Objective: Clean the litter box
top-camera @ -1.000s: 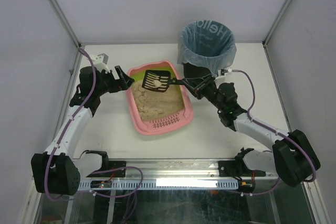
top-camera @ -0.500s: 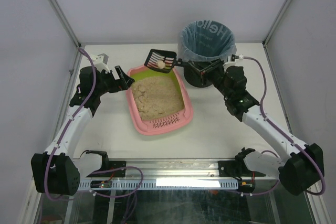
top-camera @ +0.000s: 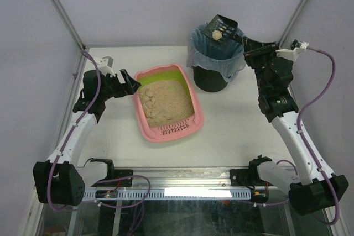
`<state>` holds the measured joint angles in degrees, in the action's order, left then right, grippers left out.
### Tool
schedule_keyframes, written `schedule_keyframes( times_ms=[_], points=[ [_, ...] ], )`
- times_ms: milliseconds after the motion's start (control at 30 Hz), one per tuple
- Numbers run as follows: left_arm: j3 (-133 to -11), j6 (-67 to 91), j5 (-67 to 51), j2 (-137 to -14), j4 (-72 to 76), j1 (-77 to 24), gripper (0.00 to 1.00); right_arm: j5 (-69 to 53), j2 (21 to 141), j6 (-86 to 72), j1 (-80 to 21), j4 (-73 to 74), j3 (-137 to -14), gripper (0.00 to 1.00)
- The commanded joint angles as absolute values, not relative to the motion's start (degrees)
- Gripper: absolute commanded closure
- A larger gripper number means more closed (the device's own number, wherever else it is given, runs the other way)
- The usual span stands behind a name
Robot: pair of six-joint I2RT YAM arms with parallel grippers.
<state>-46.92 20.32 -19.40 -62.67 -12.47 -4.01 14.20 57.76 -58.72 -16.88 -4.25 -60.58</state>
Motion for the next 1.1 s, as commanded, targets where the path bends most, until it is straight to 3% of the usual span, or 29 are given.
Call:
schedule_keyframes(
  times_ms=[0, 200, 500, 533, 567, 733, 1067],
  points=[
    [-47.8, 21.0, -19.4, -61.3, -11.0, -3.4, 0.10, 18.7, 59.5, -38.6, -15.1, -10.1, -64.0, 1.00],
    [-47.8, 21.2, -20.0, -61.3, -11.0, -3.2, 0.10, 18.3, 59.6, -36.7, -14.5, -22.1, -59.1, 1.00],
    [-47.8, 21.4, -20.4, -61.4, -11.0, -3.1, 0.10, 18.3, 65.8, -36.7, -14.6, -10.6, -66.3, 1.00],
    [-47.8, 21.5, -20.4, -61.4, -11.0, -3.0, 0.10, -4.6, 66.5, -1.1, -14.6, -8.3, -67.6, 1.00],
    [-47.7, 21.5, -20.4, -61.4, -11.0, -2.9, 0.10, -11.6, 67.3, 9.6, -14.6, -6.1, -69.0, 1.00],
    [-47.9, 21.5, -20.6, -61.5, -11.0, -2.8, 0.10, -11.8, 69.6, 16.4, -14.6, 0.4, -73.6, 1.00],
    [-47.9, 21.6, -20.7, -62.0, -11.0, -2.6, 0.10, -11.2, 69.1, 17.2, -14.6, -1.9, -73.9, 1.00]
  ],
)
